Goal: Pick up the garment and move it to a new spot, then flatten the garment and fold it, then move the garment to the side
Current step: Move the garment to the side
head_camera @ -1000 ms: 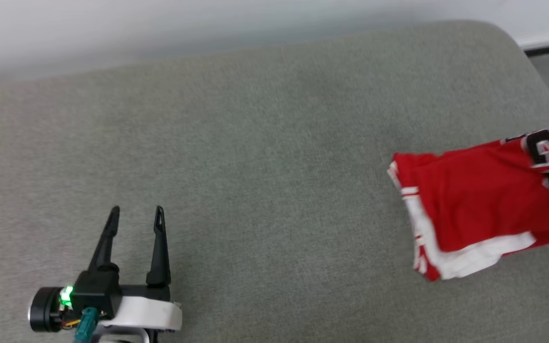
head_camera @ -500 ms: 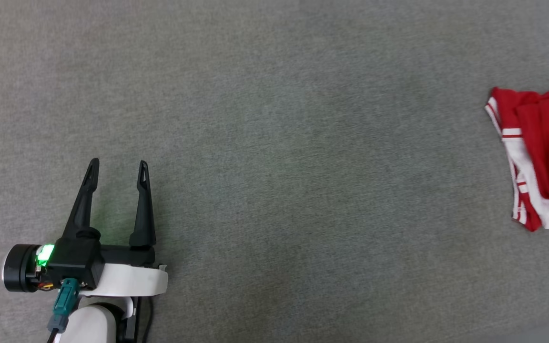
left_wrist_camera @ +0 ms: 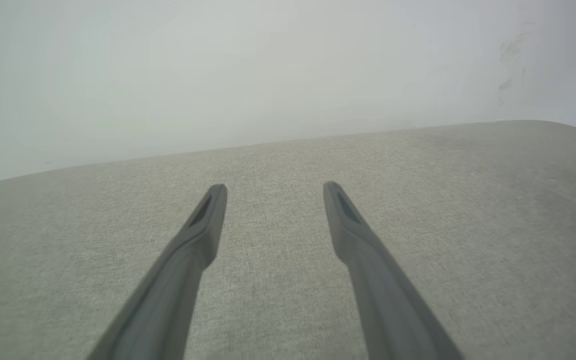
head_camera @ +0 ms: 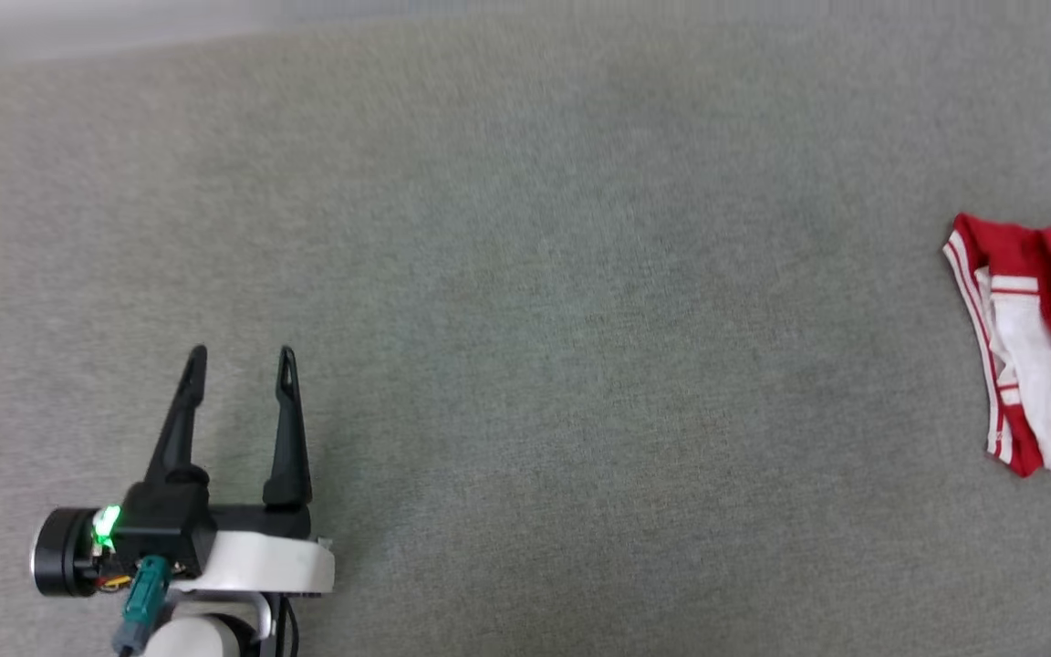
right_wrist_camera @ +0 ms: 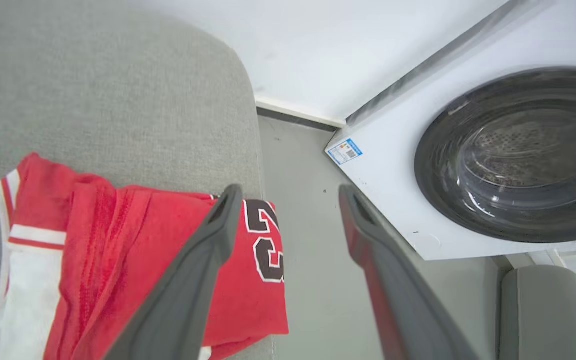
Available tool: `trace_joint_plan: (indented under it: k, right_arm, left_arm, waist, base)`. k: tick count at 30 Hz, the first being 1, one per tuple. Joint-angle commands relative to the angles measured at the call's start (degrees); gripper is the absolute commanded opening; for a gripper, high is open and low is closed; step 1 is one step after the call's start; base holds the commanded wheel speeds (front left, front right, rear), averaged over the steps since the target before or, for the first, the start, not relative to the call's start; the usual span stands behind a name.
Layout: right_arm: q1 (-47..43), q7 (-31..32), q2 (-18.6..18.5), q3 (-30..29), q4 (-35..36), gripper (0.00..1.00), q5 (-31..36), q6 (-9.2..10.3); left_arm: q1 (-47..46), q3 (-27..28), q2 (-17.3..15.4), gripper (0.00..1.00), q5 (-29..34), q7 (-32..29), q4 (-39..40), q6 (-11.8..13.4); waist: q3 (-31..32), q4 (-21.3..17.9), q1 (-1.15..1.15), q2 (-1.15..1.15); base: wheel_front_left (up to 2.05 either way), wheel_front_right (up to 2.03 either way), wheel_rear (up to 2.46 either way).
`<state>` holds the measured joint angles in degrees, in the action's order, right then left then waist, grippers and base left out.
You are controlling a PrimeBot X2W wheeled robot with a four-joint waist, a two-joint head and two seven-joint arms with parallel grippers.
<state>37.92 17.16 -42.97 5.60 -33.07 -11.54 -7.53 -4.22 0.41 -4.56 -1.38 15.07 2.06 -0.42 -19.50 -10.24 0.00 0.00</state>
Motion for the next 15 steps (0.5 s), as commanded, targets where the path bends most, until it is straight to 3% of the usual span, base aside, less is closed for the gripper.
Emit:
trace_joint_plan:
  k: [1,7,15]
  right_arm:
    - [0.8,-1.6,0.6,-0.4,0.6,1.0,0.7,0.09]
    - [-1.1,-14.0,4.6,-2.5,5.0,1.0,5.4,0.09]
    - [-6.2,-27.9,15.7,-3.9,12.4,1.0,9.7,0.08]
  left_arm:
    - [0.8,0.0,0.3,1.0,-0.3,0.1,-0.3,0.3]
    - [4.2,-0.6,0.8,1.0,-0.7,0.1,-1.1,0.6]
    - [7.4,-1.0,1.2,1.0,-0.7,0.1,-2.0,0.8]
  waist:
    - [3.5,1.4,0.0,0.0]
    - [9.4,3.8,0.0,0.0]
    - [14.7,7.3,0.0,0.0]
  base:
    - [0.0,0.0,0.0]
    - [0.0,0.0,0.0]
    - [0.0,0.0,0.0]
